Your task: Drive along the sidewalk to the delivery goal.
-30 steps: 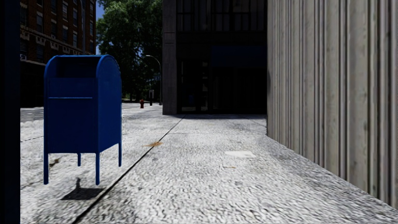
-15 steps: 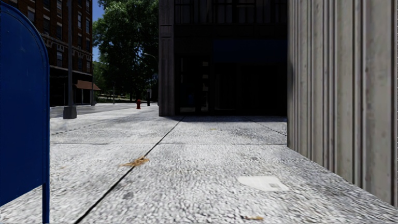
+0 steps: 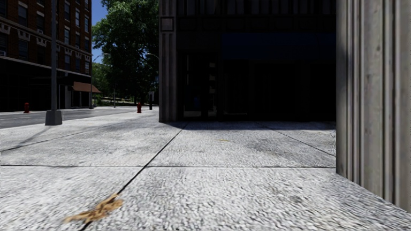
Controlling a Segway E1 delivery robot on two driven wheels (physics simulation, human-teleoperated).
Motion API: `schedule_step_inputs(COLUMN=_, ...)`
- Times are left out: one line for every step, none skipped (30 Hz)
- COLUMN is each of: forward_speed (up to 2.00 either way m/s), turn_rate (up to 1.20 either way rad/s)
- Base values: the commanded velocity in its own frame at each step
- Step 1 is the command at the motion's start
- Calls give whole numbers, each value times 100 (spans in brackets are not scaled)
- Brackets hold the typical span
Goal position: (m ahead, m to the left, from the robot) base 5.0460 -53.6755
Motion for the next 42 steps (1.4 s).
schedule_step_inputs(forward_speed=200, turn_rate=0)
schedule_step_inputs(forward_speed=200, turn_rate=0)
schedule_step_inputs(forward_speed=200, turn_rate=0)
schedule_step_inputs(forward_speed=200, turn_rate=-5)
schedule_step_inputs(forward_speed=200, turn_rate=-19)
schedule_step_inputs(forward_speed=200, turn_rate=-26)
schedule_step_inputs(forward_speed=200, turn_rate=-32)
schedule_step_inputs(forward_speed=200, turn_rate=-42)
schedule_step_inputs(forward_speed=200, turn_rate=-48)
schedule_step_inputs(forward_speed=200, turn_rate=-50)
schedule_step_inputs(forward_speed=200, turn_rate=-50)
schedule_step_inputs(forward_speed=200, turn_rate=-50)
schedule_step_inputs(forward_speed=200, turn_rate=-50)
schedule_step_inputs(forward_speed=200, turn_rate=-50)
schedule_step_inputs(forward_speed=200, turn_rate=-50)
schedule_step_inputs(forward_speed=200, turn_rate=-50)
schedule_step_inputs(forward_speed=200, turn_rate=-50)
schedule_step_inputs(forward_speed=200, turn_rate=-50)
schedule_step_inputs(forward_speed=200, turn_rate=-50)
schedule_step_inputs(forward_speed=200, turn_rate=-50)
schedule_step_inputs(forward_speed=200, turn_rate=-50)
schedule_step_inputs(forward_speed=200, turn_rate=-47)
schedule_step_inputs(forward_speed=200, turn_rate=-46)
schedule_step_inputs(forward_speed=200, turn_rate=-46)
schedule_step_inputs(forward_speed=200, turn_rate=-46)
schedule_step_inputs(forward_speed=200, turn_rate=-45)
schedule_step_inputs(forward_speed=200, turn_rate=-45)
schedule_step_inputs(forward_speed=200, turn_rate=-45)
schedule_step_inputs(forward_speed=200, turn_rate=-45)
schedule_step_inputs(forward_speed=200, turn_rate=-45)
schedule_step_inputs(forward_speed=200, turn_rate=-45)
schedule_step_inputs(forward_speed=200, turn_rate=-47)
schedule_step_inputs(forward_speed=200, turn_rate=-52)
schedule_step_inputs(forward_speed=200, turn_rate=-56)
schedule_step_inputs(forward_speed=200, turn_rate=-56)
schedule_step_inputs(forward_speed=200, turn_rate=-57)
schedule_step_inputs(forward_speed=200, turn_rate=-57)
schedule_step_inputs(forward_speed=200, turn_rate=-57)
schedule_step_inputs(forward_speed=200, turn_rate=-57)
schedule_step_inputs(forward_speed=200, turn_rate=-57)
schedule_step_inputs(forward_speed=200, turn_rate=-57)
schedule_step_inputs(forward_speed=200, turn_rate=-57)
